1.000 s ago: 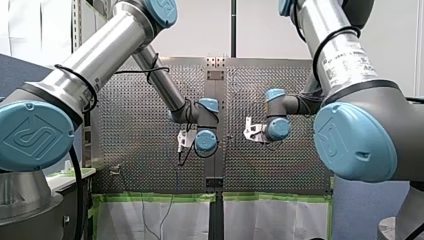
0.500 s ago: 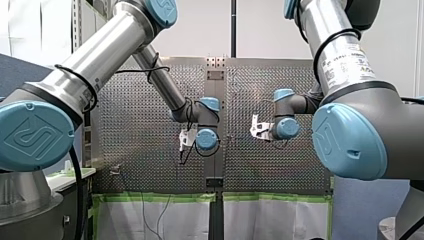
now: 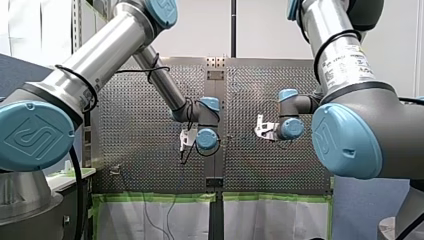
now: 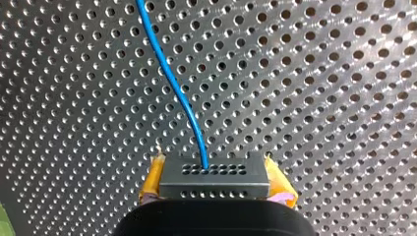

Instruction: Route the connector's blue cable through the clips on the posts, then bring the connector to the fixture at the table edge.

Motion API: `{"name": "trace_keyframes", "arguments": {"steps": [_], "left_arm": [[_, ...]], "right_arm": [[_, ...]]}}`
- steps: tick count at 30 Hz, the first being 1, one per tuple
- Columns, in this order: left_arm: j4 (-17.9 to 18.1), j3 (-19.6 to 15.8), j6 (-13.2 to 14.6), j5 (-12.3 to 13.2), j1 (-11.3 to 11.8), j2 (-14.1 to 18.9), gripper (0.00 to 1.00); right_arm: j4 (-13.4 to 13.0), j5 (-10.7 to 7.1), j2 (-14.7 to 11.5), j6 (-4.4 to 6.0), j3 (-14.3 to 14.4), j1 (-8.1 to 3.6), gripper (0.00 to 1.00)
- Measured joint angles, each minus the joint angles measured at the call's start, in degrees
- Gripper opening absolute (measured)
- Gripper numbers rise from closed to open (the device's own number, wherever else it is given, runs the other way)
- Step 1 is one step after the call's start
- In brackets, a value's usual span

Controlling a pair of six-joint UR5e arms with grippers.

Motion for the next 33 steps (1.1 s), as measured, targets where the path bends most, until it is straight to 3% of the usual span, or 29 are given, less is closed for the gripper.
{"name": "trace_keyframes", "arguments": {"steps": [12, 33], "left_arm": [[-0.45, 3.41, -1.54, 0.36, 0.35, -1.18, 0.00], [-1.57, 6.86, -1.60, 1.93, 2.66, -2.65, 0.00]], "right_arm": [[-0.41, 0.02, 0.29, 0.10, 0.03, -0.87, 0.00], [-0.94, 0.45, 1.28, 0.09, -0.06, -1.14, 0.00]]}}
